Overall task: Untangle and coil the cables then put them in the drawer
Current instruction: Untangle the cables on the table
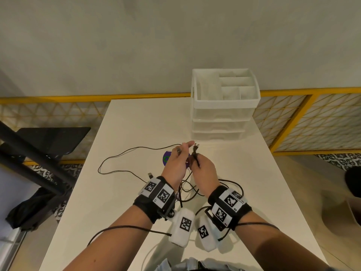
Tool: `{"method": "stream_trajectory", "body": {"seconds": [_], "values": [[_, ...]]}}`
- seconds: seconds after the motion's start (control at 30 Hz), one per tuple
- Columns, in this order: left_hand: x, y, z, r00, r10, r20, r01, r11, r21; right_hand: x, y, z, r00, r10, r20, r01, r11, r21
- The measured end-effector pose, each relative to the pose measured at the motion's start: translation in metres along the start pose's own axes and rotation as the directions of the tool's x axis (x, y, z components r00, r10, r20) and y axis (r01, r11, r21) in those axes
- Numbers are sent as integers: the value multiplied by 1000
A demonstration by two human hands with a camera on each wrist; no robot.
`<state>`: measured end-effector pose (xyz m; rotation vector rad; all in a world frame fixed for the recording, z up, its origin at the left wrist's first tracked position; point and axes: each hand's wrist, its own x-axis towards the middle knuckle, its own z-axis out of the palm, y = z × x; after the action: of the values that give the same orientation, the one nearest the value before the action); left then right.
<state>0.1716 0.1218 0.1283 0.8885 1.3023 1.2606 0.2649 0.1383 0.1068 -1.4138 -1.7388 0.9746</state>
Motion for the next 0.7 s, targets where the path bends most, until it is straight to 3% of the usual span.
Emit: {"method": "stream_trajectory", "body": {"seconds": [0.2, 0.3, 0.4, 0.53, 0.7], "values": [[9, 1, -17, 974, 16, -224, -31, 998, -63, 5, -4, -10, 996, 41, 75, -49, 993, 111], [7, 7, -14, 983, -17, -185, 15, 1000, -9, 7, -2, -5, 990, 63, 126, -87, 976, 197], [7, 8, -11, 990, 22, -138, -15, 999, 50, 7, -2, -1, 977, 78, 200, -140, 937, 320], [12, 5, -14, 981, 91, -170, -77, 993, 88, 3, -7, -3, 952, 43, 302, -152, 926, 346], [15, 7, -17, 985, 90, -144, -71, 989, 127, -1, -15, -4, 907, 35, 419, -208, 904, 374]]}}
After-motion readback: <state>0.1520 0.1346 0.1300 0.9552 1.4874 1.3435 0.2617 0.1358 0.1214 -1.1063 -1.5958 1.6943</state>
